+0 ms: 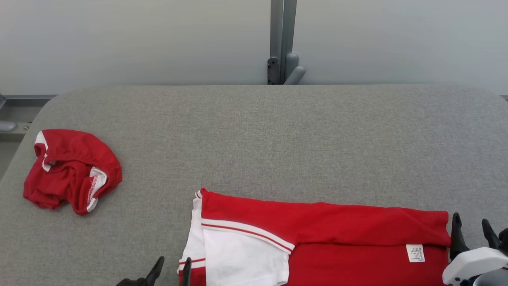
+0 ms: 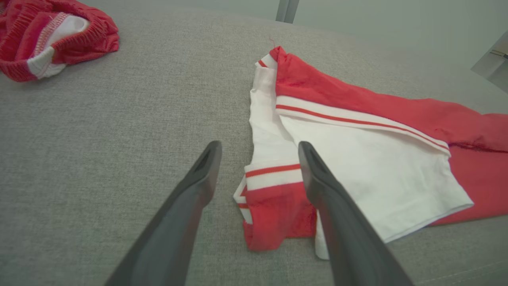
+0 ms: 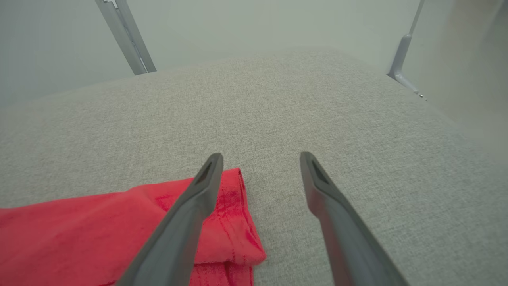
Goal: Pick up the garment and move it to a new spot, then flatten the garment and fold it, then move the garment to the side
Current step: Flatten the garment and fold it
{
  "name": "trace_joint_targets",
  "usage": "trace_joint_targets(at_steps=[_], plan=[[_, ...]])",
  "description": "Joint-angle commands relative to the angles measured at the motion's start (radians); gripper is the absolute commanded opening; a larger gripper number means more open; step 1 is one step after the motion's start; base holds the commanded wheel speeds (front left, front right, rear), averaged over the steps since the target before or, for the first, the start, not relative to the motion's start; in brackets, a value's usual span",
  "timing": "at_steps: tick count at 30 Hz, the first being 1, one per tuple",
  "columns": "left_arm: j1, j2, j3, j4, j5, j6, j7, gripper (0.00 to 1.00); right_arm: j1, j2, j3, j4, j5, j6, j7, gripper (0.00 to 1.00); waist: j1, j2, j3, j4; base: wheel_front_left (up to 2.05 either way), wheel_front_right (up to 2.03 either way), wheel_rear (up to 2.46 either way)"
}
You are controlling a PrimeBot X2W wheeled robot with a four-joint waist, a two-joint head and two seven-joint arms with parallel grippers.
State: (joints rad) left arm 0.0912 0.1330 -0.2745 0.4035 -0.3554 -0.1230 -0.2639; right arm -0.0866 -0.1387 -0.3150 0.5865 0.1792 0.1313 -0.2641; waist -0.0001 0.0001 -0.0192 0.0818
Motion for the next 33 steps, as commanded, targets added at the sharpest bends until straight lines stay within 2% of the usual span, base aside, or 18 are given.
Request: trace_joint_targets(at_steps=[1, 9, 16, 17, 19, 22, 25, 29, 33], plan=[[0.008, -0.007, 0.013, 0.001, 0.017, -0.002, 0.000, 1.00, 0.008, -0.002, 0.016, 0.008, 0.011, -0.001, 0.000, 1.00, 0.0001, -0.0001, 0.003, 0.000, 0.00, 0.00, 0.00], [-0.006, -0.036, 0.025, 0.000, 0.046, -0.009, 0.000, 1.00, -0.025, -0.021, 0.132, 0.180, 0.077, -0.001, 0.000, 1.00, 0.0001, -0.0001, 0.018, 0.010, 0.00, 0.00, 0.00], [-0.006, -0.027, 0.012, -0.005, 0.032, -0.009, 0.000, 1.00, -0.068, -0.024, 0.210, 0.315, 0.141, -0.001, 0.002, 0.98, 0.0001, -0.0001, 0.027, 0.015, 0.00, 0.00, 0.00], [-0.006, -0.025, 0.011, -0.007, 0.031, -0.009, 0.000, 1.00, -0.074, -0.026, 0.226, 0.331, 0.155, 0.000, 0.002, 0.55, 0.0001, -0.0001, 0.027, 0.015, 0.00, 0.00, 0.00], [-0.007, -0.022, 0.010, -0.008, 0.028, -0.009, 0.000, 1.00, -0.086, -0.030, 0.254, 0.355, 0.186, 0.000, 0.005, 0.00, 0.0001, -0.0001, 0.029, 0.015, 0.00, 0.00, 0.00], [-0.012, -0.021, 0.011, -0.008, 0.029, -0.009, 0.000, 1.00, -0.097, -0.044, 0.282, 0.370, 0.224, -0.001, 0.005, 0.00, 0.0001, -0.0001, 0.033, 0.013, 0.00, 0.00, 0.00], [-0.014, -0.024, 0.013, -0.009, 0.029, -0.009, 0.000, 1.00, -0.108, -0.083, 0.265, 0.341, 0.242, -0.003, 0.003, 0.00, 0.0001, -0.0001, 0.035, 0.010, 0.00, 0.00, 0.00], [-0.014, -0.027, 0.016, -0.010, 0.026, -0.009, 0.000, 1.00, -0.117, -0.106, 0.187, 0.242, 0.212, -0.002, 0.000, 0.00, 0.0001, -0.0001, 0.037, 0.000, 0.00, 0.00, 0.00], [-0.018, -0.027, 0.013, -0.004, 0.025, -0.009, 0.000, 1.00, -0.108, -0.091, 0.085, 0.147, 0.141, -0.002, 0.000, 0.00, 0.0001, -0.0001, 0.036, -0.008, 0.00, 0.00, 0.00]])
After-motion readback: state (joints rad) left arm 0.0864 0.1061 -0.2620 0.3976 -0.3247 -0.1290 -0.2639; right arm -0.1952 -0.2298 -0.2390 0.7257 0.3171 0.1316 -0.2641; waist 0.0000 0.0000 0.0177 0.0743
